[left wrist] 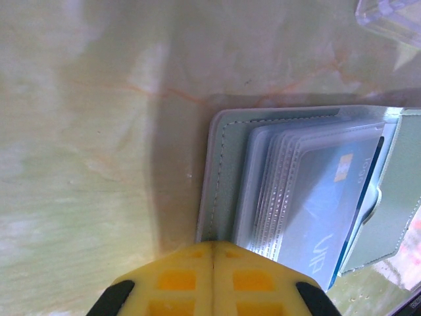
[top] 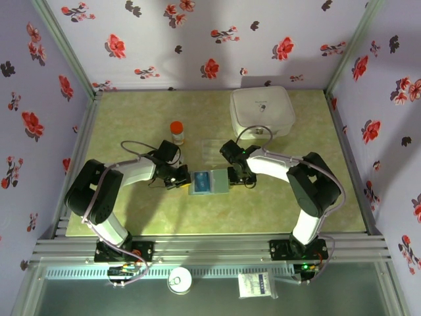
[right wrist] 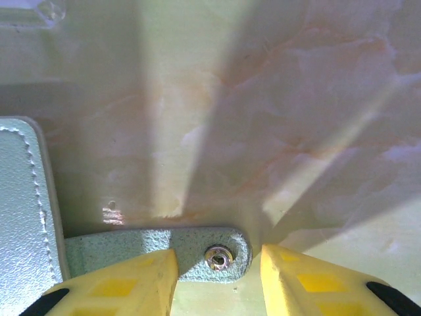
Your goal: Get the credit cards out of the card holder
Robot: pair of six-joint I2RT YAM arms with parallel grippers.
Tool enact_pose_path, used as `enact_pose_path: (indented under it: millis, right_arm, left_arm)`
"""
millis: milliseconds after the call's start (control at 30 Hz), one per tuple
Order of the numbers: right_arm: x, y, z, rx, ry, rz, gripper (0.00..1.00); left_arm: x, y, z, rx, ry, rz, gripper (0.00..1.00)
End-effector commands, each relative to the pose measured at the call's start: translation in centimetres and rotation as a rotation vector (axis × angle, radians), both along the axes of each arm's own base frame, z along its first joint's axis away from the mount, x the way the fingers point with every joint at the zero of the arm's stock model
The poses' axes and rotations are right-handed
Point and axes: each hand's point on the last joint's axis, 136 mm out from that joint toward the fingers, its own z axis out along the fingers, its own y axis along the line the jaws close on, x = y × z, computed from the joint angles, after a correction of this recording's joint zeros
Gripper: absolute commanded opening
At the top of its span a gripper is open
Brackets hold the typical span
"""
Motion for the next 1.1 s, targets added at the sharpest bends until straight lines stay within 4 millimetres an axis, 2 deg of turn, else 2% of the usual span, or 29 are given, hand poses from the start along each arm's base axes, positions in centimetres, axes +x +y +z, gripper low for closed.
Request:
enact_pose_path:
  millis: [0,167,367,533,733,833,967,1067]
  right_arm:
    - [-0.8,-1.0,-0.9,-0.043,0.052,-0.012,0.41]
    - [0.1,-0.2,2.3,0.001,-0.003,-0.014,0.45]
    - [0.8,0.8,5.7,0.033,-0.072,-0.012,0.46]
    - [1.0,3.7,7.8,0.154,-0.111,0.010,0.48]
    - [0.7,8.8,7.4,0.363,-0.082,0.058,0.48]
    - [0.5,10.4,6.9,0.454,-0.068,0.057,0.48]
    - [0.5,11.0,6.2,0.476,-0.049,0.046,0.48]
    - [0.4,10.9,5.8,0.474,-0.049,0.039,0.48]
  left_arm:
    - [-1.1,0.4,-0.7,0.032,0.025,-0.001,0.00]
    - [-0.2,-0.2,1.6,0.007,-0.030,-0.023,0.00]
    - [0.3,0.2,3.1,0.003,-0.053,-0.017,0.00]
    - [0.4,0.1,5.0,-0.012,-0.085,-0.026,0.03]
    - [0.1,-1.0,5.2,-0.029,-0.084,-0.039,0.13]
    - [-0.1,-2.0,5.2,-0.044,-0.092,-0.057,0.23]
    - [-0.4,-2.1,4.2,0.015,-0.090,-0.070,0.35]
    - [-0.5,-1.5,3.1,0.085,-0.082,-0.076,0.36]
